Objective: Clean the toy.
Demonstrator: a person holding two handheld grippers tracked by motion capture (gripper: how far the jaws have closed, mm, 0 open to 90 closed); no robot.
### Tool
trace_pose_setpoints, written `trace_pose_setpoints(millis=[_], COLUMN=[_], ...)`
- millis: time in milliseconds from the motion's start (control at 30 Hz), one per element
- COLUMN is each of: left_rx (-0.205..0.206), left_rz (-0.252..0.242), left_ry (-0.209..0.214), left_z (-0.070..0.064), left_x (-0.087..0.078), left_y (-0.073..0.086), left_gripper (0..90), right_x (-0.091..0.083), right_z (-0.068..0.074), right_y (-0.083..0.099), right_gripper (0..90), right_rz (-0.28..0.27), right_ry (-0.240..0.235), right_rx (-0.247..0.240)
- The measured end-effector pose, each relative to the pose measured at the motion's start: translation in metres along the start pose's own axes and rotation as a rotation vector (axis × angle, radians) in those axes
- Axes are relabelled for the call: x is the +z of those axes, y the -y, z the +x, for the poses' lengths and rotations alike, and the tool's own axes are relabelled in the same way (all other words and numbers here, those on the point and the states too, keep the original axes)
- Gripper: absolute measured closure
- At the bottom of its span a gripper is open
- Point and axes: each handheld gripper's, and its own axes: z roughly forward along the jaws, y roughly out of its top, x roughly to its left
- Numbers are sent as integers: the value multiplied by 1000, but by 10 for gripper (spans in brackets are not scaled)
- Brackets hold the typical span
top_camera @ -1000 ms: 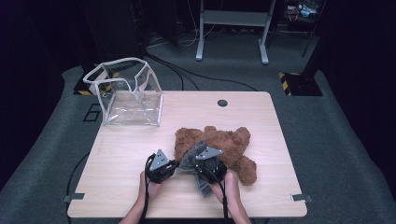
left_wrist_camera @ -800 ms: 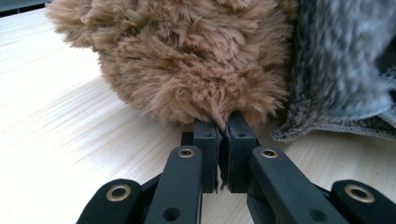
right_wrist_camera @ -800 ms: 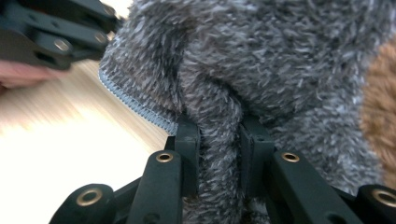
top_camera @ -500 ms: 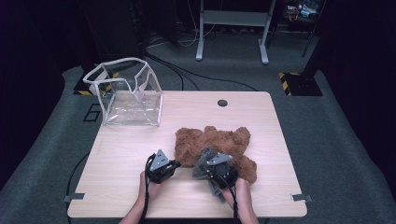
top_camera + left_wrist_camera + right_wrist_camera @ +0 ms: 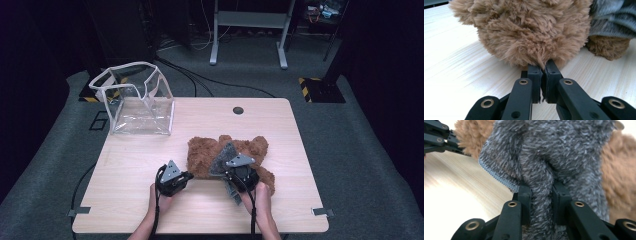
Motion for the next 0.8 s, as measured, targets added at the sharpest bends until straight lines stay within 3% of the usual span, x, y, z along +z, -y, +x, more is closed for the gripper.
trace_pose_setpoints(millis=[200, 333, 400, 533, 600, 700, 800], left_rx=[-5, 1, -1, -4, -6, -6, 0], left_rz=[-5, -1, 2, 4, 7, 6, 4], left_ry=[1, -3, -3, 2, 4, 5, 0], left_z=[0, 0, -1, -1, -1, -1, 0], left_x=[0, 0, 1, 0, 1, 1, 0], left_y=[0, 0, 0, 0, 0, 0, 0], left_gripper=[857, 857, 857, 857, 857, 857, 855], right_x=[-14, -21, -16, 7, 11, 19, 21], right_z=[-22, -35, -31, -15, -11, -9, 0], right_y=[27, 40, 41, 45, 47, 52, 48], right_gripper=[728, 727, 727, 729, 729, 729, 727], right_rz=[24, 9, 16, 84, 97, 82, 86], right_ry=[18, 34, 30, 20, 3, -82, -86], right_rx=[70, 123, 128, 86, 102, 102, 61])
